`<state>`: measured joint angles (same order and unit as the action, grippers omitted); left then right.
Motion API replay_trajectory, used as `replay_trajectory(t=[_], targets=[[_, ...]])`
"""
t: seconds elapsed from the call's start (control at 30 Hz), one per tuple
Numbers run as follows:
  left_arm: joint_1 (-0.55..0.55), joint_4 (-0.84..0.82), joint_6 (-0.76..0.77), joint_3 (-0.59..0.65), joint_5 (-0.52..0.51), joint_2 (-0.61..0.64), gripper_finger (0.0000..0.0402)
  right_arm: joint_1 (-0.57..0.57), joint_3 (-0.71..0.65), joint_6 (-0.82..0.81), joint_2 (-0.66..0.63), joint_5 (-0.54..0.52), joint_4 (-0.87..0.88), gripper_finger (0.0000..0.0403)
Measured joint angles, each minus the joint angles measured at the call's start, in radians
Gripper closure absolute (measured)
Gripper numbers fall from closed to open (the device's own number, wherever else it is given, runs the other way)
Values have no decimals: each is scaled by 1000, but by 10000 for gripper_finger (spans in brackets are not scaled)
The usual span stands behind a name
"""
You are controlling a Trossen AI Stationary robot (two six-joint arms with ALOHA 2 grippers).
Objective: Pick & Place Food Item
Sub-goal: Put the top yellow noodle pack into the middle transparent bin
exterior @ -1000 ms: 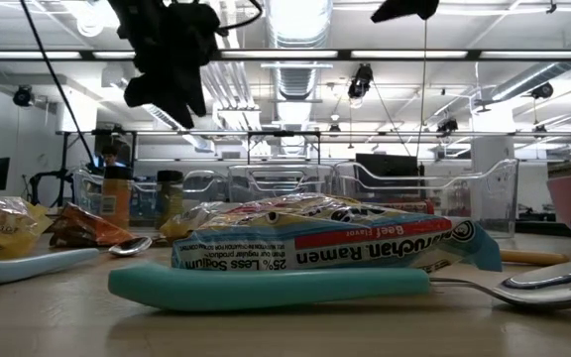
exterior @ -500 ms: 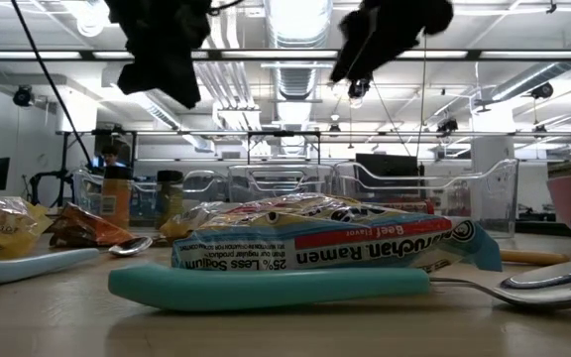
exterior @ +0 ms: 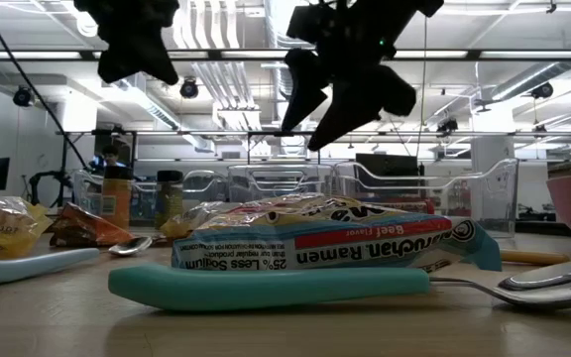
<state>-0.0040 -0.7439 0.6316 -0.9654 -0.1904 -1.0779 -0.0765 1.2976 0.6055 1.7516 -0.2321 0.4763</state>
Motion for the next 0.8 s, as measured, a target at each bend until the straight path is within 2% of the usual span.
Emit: replay_trajectory(t=[0.1,0.23,0.4,0.5,0.6,0.8], targets=[[0,73,6,85,75,38,393,1,0,7,7,-3,-18,78],[0,102,107,158,126,50,388,0,0,20,9,1,-46,78],[-7,246,161,185,149,20,386,0,5,-97,-53,-76,-27,78],[-8,257,178,185,139,-30,379,0,7,-179,-129,-117,-25,78],[-7,254,213,186,139,-94,348,-5,7,-271,-212,-176,-14,78],[-7,267,312,186,135,-213,249,-20,7,-362,-375,-277,-3,78]])
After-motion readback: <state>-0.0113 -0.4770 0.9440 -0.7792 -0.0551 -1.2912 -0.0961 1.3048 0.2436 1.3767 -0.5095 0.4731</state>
